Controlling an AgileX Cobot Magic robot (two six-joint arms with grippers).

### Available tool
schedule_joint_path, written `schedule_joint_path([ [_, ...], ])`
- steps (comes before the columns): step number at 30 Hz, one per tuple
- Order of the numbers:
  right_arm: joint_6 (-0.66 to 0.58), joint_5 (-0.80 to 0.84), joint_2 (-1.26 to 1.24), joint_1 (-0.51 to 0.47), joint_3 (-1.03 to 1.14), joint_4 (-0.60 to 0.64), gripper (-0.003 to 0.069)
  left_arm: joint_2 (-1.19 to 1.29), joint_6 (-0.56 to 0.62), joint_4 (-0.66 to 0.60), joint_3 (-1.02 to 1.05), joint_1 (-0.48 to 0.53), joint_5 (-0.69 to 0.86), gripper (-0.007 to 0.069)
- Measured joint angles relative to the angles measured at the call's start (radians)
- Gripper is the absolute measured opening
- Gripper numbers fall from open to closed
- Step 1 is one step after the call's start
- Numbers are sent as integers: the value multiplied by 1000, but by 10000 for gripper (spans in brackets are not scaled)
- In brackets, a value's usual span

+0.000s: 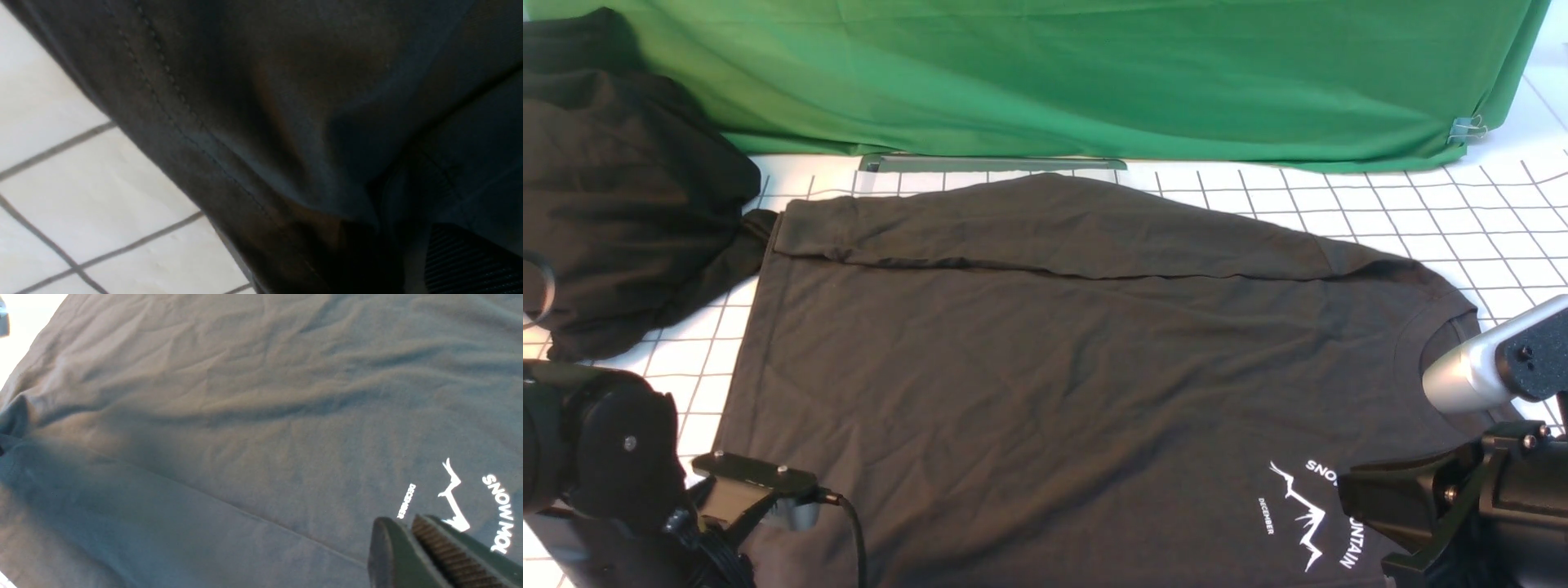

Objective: Fold a long-sleeved shirt over a white checkered tablecloth.
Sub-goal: 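Grasp the left edge of the dark T-shirt lying flat on the table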

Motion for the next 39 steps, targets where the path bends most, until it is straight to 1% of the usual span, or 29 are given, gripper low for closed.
schedule_joint_path([
  [7, 0, -3, 0, 0, 0, 0, 62, 1, 2, 42, -9, 0, -16, 246],
  [14, 0, -4, 0, 0, 0, 0, 62, 2, 4, 35, -39, 0, -14, 246],
  [17, 0, -4, 0, 0, 0, 0, 62, 2, 7, 35, -33, 0, -6, 234],
  [23, 0, -6, 0, 0, 0, 0, 67, 2, 33, 35, -25, 0, 0, 181],
  [25, 0, -7, 0, 0, 0, 0, 67, 2, 34, 35, -22, 0, 0, 136],
  [26, 0, -8, 0, 0, 0, 0, 68, 2, 34, 35, -22, 0, 2, 126],
  [27, 0, -8, 0, 0, 0, 0, 68, 2, 34, 35, -22, 0, 2, 82],
  [29, 0, -9, 0, 0, 0, 0, 68, 2, 36, 35, -22, 0, 2, 34],
  [31, 0, -11, 0, 0, 0, 0, 68, 2, 37, 35, -24, 0, 5, 14],
  [36, 0, -15, 0, 0, 0, 0, 71, 2, 38, 35, -72, 0, 94, 12],
  [37, 0, -19, 0, 0, 0, 0, 71, 3, 38, 35, -103, 0, 142, 12],
  [39, 0, -22, 0, 0, 0, 0, 71, 1, 38, 34, -130, 0, 190, 12],
])
